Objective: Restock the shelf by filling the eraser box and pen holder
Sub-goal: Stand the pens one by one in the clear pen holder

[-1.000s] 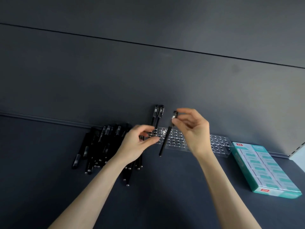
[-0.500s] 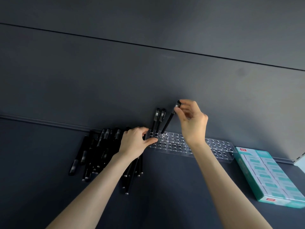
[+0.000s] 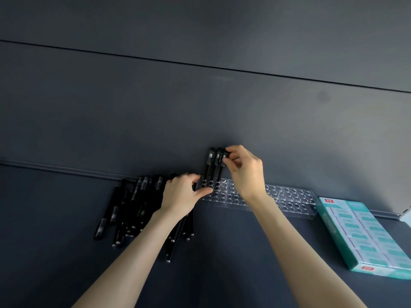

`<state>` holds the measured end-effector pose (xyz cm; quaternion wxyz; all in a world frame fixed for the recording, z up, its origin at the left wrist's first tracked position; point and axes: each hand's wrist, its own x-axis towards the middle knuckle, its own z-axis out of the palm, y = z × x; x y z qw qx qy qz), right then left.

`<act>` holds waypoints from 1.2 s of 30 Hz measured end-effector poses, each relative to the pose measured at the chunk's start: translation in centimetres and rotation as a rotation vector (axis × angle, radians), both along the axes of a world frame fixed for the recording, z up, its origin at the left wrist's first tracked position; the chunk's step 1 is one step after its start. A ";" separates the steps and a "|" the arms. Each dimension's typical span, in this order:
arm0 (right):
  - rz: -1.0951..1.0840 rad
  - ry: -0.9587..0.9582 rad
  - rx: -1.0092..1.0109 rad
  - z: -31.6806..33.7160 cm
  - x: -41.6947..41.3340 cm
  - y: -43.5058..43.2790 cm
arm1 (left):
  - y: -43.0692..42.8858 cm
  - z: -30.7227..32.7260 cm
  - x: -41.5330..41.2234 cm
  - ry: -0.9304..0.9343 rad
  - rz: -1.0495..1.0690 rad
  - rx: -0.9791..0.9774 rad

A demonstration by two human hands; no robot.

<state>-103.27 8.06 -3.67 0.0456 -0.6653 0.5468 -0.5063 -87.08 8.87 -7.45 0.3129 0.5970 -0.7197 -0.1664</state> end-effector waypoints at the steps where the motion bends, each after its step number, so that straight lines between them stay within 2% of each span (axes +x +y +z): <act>1: -0.003 -0.002 0.020 0.0 0.1 0.0 | 0.0 0.1 0.0 -0.011 0.003 0.011; 9: -0.027 -0.003 0.028 0.2 0.0 1.0 | 0.8 0.9 -0.1 -0.119 0.032 0.008; 16: 0.056 -0.117 0.009 -0.7 1.9 4.4 | 4.1 1.4 3.1 0.002 0.200 -0.123; 23: 0.131 -0.031 0.313 -4.1 7.2 7.1 | 7.2 -0.1 7.9 -0.153 0.368 0.075; 28: -0.020 0.069 0.476 -5.0 10.6 7.3 | 6.8 -0.6 9.6 -0.030 0.289 0.158; 36: -0.207 0.031 0.467 -4.9 14.2 5.9 | 4.5 -0.1 11.5 0.072 0.145 0.221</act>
